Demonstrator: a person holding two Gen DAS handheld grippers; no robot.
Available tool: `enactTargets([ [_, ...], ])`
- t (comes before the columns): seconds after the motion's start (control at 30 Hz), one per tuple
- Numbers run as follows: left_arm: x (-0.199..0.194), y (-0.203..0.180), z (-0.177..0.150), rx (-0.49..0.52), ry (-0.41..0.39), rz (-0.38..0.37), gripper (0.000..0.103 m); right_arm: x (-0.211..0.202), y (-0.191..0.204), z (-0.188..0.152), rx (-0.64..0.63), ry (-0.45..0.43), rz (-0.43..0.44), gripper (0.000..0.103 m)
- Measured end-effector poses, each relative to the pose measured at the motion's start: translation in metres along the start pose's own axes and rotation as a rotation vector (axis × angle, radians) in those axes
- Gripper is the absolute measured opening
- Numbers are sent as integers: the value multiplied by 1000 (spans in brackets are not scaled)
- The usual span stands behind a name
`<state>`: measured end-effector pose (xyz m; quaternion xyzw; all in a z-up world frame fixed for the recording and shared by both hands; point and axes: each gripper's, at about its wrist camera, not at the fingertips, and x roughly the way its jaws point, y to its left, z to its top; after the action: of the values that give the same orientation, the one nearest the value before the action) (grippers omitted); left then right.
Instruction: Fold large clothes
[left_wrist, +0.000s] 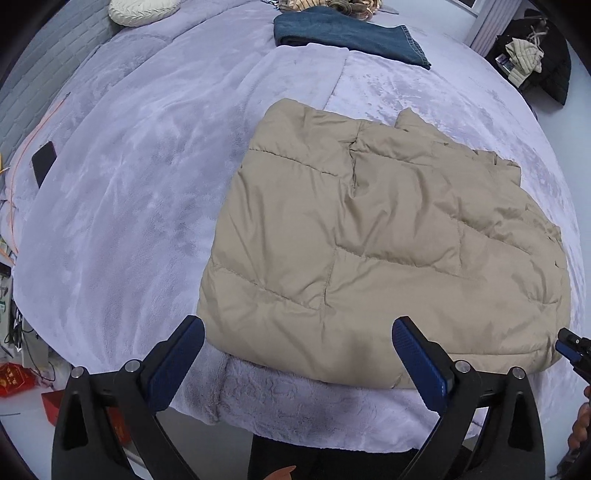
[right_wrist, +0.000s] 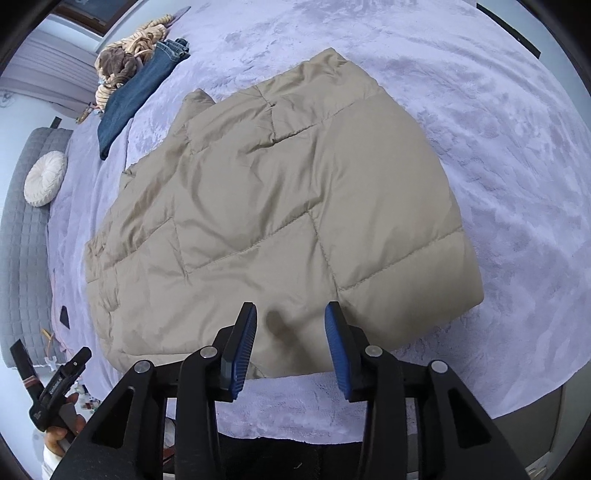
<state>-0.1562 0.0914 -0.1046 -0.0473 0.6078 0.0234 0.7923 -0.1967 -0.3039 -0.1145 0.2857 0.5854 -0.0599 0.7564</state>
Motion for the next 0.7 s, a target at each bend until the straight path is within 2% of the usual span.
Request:
enactTargets([
  [0.3,9,11,17,85,33,-63,102,21,61,-8,-41,8,18,72],
  [0.43,22,21,30,119,56,-79,102,33,84,-12,-45,17,20,73],
  [0.47,27,23,34,130,66,-83,102,35,88,-13,-40,20,21,76],
  [0.5,31,24,36,137,73,-86,102,38,93,-14,-33,22,22,84],
  [0.7,53,31,54,150,91,-114,102,50,115,-14,-25,25,6,85],
])
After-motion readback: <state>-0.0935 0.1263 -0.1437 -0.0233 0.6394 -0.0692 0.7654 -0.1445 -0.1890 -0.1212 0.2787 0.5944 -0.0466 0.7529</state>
